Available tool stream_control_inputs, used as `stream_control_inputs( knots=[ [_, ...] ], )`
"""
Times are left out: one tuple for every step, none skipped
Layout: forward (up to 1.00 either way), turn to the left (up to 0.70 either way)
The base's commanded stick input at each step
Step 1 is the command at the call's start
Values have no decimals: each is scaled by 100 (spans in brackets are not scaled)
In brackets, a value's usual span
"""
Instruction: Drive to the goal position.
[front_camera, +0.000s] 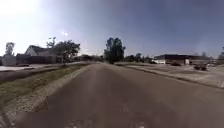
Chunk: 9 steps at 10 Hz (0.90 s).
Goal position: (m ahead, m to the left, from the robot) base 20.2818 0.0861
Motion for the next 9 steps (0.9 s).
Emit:
stream_control_inputs(
  knots=[
    [70, 0],
    [70, 0],
    [70, 0],
    [70, 0],
    [70, 0],
    [70, 0],
    [70, 0],
    [70, -35],
    [70, -34]
  ],
)
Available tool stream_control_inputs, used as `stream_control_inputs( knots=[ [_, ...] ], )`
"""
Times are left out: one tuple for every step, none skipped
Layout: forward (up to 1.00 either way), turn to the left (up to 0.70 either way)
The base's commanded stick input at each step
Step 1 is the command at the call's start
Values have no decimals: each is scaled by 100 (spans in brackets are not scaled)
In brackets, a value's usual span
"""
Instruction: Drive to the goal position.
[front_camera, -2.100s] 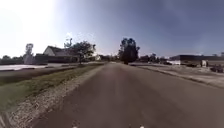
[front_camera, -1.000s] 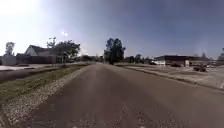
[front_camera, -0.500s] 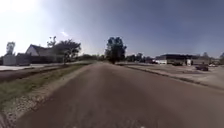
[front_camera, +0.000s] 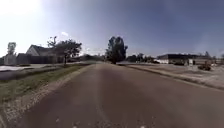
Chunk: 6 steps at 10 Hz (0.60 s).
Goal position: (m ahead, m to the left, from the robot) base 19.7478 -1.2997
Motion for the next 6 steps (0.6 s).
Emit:
stream_control_inputs(
  knots=[
    [70, 0],
    [70, 0],
    [70, 0],
    [70, 10],
    [70, 35],
    [70, 35]
  ],
)
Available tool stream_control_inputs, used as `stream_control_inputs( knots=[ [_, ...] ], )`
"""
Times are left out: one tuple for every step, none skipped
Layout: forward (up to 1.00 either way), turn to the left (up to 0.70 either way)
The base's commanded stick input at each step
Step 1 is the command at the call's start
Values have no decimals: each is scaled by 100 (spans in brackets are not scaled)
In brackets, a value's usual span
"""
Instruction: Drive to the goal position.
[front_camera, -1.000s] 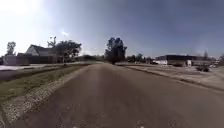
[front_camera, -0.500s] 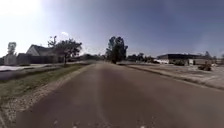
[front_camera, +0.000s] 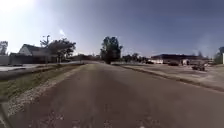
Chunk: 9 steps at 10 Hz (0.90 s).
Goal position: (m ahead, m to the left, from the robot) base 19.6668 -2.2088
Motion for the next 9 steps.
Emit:
stream_control_inputs(
  knots=[
    [70, 33],
    [70, 14],
    [70, 0],
    [70, 0],
    [70, 0],
    [70, 0],
    [70, 0],
    [70, 0],
    [70, 0]
  ],
)
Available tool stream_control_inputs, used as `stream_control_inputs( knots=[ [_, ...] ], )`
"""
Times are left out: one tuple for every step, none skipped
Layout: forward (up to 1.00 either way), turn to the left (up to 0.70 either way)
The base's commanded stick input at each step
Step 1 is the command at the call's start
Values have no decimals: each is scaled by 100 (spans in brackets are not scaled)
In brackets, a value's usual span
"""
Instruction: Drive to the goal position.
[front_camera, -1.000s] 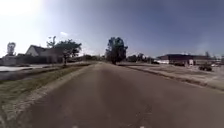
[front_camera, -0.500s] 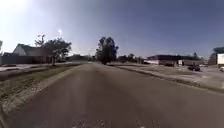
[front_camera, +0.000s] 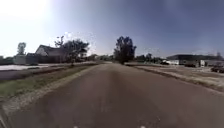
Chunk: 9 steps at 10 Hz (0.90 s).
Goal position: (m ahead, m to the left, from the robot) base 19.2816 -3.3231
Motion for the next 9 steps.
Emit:
stream_control_inputs(
  knots=[
    [70, 25],
    [70, 31],
    [70, 25],
    [70, 0],
    [70, 0],
    [70, 0],
    [70, 0],
    [70, 0],
    [70, 0]
  ],
)
